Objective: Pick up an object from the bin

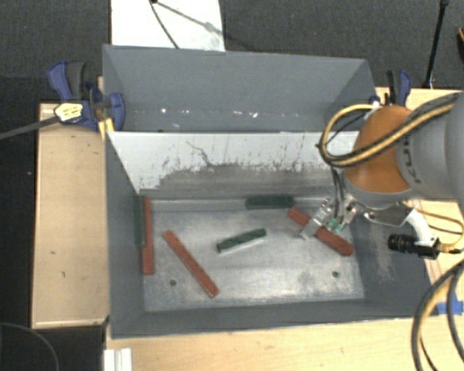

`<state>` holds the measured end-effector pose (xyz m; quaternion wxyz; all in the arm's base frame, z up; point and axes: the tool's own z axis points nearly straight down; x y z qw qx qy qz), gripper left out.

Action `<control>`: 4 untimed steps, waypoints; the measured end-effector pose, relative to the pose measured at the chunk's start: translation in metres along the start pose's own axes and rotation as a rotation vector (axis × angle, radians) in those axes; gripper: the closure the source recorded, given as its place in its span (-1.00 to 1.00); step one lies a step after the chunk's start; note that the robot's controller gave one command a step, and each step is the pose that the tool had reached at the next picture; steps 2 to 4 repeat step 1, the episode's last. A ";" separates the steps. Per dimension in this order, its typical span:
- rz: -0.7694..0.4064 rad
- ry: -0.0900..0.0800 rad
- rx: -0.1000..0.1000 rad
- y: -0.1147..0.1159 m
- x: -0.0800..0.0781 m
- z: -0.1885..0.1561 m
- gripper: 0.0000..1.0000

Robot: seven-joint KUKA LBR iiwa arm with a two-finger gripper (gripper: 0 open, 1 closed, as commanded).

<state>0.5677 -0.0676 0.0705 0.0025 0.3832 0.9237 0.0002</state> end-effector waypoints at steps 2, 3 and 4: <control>-0.009 -0.001 -0.002 0.001 -0.002 -0.059 1.00; -0.009 -0.001 -0.002 0.001 -0.002 -0.059 1.00; -0.009 -0.001 -0.002 0.001 -0.002 -0.059 1.00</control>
Offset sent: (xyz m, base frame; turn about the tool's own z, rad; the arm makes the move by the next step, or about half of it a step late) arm -0.0001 0.0000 0.0550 0.0000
